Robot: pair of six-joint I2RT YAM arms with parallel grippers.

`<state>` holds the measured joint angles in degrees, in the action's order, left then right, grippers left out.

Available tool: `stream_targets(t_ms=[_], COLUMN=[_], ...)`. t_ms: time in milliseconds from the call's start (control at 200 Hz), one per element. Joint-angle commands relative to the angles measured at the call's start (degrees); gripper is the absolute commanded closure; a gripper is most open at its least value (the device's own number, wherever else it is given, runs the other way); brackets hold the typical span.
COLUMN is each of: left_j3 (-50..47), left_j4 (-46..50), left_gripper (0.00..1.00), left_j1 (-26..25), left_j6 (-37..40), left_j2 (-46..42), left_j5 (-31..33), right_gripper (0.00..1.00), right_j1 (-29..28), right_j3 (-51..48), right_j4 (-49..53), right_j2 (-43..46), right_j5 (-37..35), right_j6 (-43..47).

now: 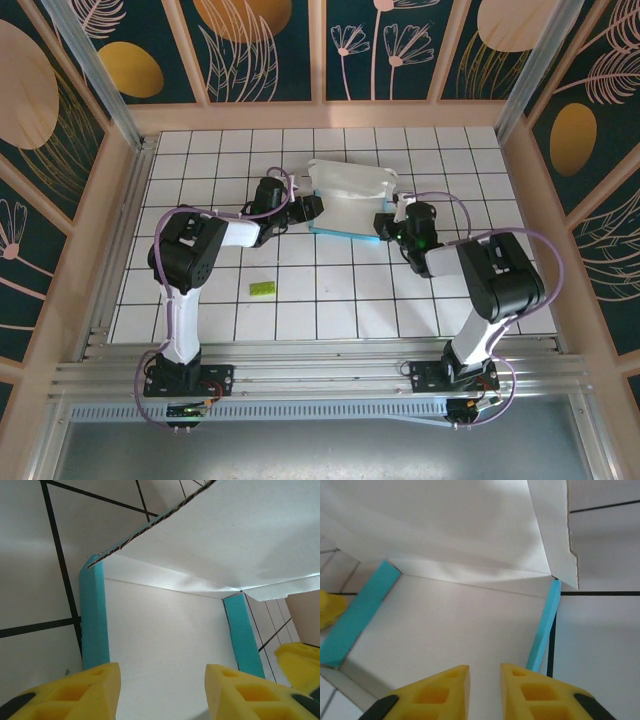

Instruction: Fold the paper box

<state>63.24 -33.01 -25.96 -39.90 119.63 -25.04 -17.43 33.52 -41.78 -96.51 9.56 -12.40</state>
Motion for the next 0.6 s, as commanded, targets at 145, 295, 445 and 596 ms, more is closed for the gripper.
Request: stream_targets(t_ms=[145, 295, 445, 596], left_j3=[-1.86, -3.91, -2.16, -0.14], left_j4=[0.12, 4.19, 8.00, 11.00], left_gripper=[0.52, 0.47, 0.46, 0.48], left_j1=[-0.50, -0.36, 3.43, 10.46], left_j6=[3.58, 8.86, 10.40, 3.64], left_j2=[-4.00, -10.73, -13.24, -12.20], left_j5=[1.64, 8.99, 8.20, 6.74], right_gripper=[0.58, 0.38, 0.29, 0.41], right_j1=[5.44, 11.41, 12.39, 15.37], right_j3=[-2.26, 2.41, 9.23, 11.03], right_j4=[2.83, 10.99, 18.11, 16.92], right_j2=[12.36, 14.98, 11.82, 8.65], right_j5=[7.76, 19.05, 21.36, 17.90], right_j6=[-9.98, -12.83, -11.94, -20.31])
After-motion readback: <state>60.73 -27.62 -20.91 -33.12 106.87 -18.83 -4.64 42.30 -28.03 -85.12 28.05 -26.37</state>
